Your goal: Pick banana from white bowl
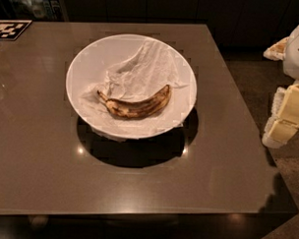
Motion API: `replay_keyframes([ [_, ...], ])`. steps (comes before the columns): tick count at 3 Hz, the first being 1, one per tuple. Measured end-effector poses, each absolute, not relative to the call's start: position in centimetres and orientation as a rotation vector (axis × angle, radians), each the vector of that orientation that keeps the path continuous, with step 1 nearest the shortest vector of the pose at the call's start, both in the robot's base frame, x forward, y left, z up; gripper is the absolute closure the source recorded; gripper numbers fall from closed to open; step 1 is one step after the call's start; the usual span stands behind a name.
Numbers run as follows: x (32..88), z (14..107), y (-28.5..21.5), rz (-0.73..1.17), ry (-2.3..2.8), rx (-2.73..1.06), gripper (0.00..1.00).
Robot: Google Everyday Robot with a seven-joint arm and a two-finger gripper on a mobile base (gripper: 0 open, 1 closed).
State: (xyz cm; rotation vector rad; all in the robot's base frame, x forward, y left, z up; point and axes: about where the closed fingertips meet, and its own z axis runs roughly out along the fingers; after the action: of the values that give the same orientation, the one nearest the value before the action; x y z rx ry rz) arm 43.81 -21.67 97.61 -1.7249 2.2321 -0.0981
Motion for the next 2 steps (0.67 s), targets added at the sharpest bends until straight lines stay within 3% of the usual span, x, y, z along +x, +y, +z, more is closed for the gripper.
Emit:
replay_keyframes([
  [2,44.15,97.75,-21.26,-0.097,2.224,-1.744,0.00],
])
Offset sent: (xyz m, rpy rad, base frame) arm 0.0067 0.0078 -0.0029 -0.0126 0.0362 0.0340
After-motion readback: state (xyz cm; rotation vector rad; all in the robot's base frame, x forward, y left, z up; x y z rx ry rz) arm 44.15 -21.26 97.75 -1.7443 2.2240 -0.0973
